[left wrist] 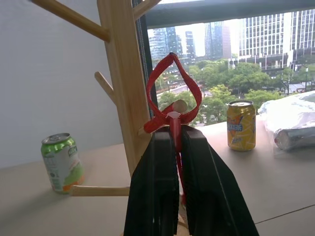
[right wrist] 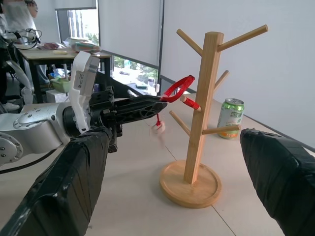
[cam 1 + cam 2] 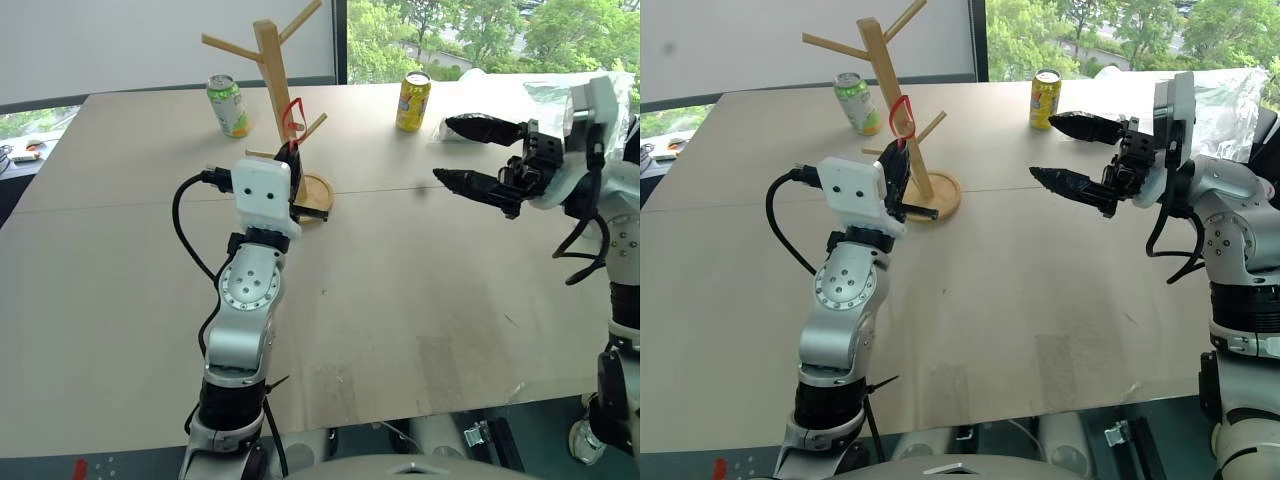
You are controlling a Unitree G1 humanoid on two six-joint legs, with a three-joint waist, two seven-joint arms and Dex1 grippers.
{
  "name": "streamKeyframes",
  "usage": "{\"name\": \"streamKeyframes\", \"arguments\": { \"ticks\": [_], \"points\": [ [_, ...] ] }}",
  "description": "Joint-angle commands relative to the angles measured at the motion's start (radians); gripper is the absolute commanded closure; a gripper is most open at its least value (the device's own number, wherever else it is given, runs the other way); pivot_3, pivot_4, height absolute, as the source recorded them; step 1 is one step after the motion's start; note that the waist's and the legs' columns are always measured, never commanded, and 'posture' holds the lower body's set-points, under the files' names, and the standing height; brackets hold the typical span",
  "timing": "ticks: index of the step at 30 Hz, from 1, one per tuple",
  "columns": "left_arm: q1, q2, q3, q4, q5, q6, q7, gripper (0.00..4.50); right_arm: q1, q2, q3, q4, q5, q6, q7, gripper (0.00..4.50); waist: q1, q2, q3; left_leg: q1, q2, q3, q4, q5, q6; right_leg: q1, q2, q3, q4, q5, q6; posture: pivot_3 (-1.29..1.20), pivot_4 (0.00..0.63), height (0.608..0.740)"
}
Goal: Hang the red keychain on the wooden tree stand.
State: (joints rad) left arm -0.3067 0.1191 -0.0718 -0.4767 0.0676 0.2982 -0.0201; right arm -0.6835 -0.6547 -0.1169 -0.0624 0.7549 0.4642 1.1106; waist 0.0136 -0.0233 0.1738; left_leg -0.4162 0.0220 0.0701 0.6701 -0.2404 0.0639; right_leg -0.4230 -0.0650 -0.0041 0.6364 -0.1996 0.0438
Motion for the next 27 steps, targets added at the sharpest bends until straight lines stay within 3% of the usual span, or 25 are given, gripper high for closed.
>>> {"name": "streamKeyframes", "arguments": {
  "ticks": [1, 20, 21, 22, 27],
  "points": [
    [-0.014, -0.005, -0.006, -0.001, 0.014, -0.021, -0.003, 4.45, -0.020, 0.000, -0.015, -0.022, -0.004, -0.014, 0.012, 0.00, 0.000, 0.000, 0.000, 0.000, 0.000, 0.000, 0.000, 0.000, 0.000, 0.000, 0.000, 0.000, 0.000, 0.000, 0.000, 0.00, 0.150, 0.740],
    [-0.154, -0.053, 0.015, 0.213, 0.095, 0.006, 0.075, 4.45, -0.004, 0.015, -0.024, -0.037, -0.034, -0.024, 0.012, 0.00, 0.000, 0.000, 0.000, 0.000, 0.000, 0.000, 0.000, 0.000, 0.000, 0.000, 0.000, -0.001, 0.000, 0.000, 0.000, 0.00, 0.150, 0.740],
    [-0.154, -0.056, 0.016, 0.213, 0.094, 0.005, 0.075, 3.78, -0.002, 0.015, -0.025, -0.038, -0.035, -0.025, 0.011, 0.00, 0.000, 0.000, 0.000, 0.000, 0.000, 0.000, 0.000, 0.000, 0.000, 0.000, 0.000, -0.001, 0.000, 0.000, 0.000, 0.00, 0.150, 0.740],
    [-0.153, -0.057, 0.014, 0.212, 0.094, 0.004, 0.073, 3.63, -0.001, 0.015, -0.026, -0.039, -0.035, -0.024, 0.009, 0.00, 0.000, 0.000, 0.000, 0.000, 0.000, 0.000, 0.000, 0.000, 0.000, 0.000, 0.000, -0.001, 0.000, 0.000, 0.000, 0.00, 0.150, 0.740],
    [-0.142, -0.055, 0.009, 0.207, 0.098, 0.006, 0.063, 1.23, 0.006, 0.019, -0.025, -0.037, -0.039, -0.028, 0.001, 0.00, 0.000, 0.000, 0.000, 0.000, 0.000, 0.000, 0.000, 0.000, 0.000, 0.000, 0.000, -0.001, 0.000, 0.000, 0.000, 0.00, 0.150, 0.740]
  ]
}}
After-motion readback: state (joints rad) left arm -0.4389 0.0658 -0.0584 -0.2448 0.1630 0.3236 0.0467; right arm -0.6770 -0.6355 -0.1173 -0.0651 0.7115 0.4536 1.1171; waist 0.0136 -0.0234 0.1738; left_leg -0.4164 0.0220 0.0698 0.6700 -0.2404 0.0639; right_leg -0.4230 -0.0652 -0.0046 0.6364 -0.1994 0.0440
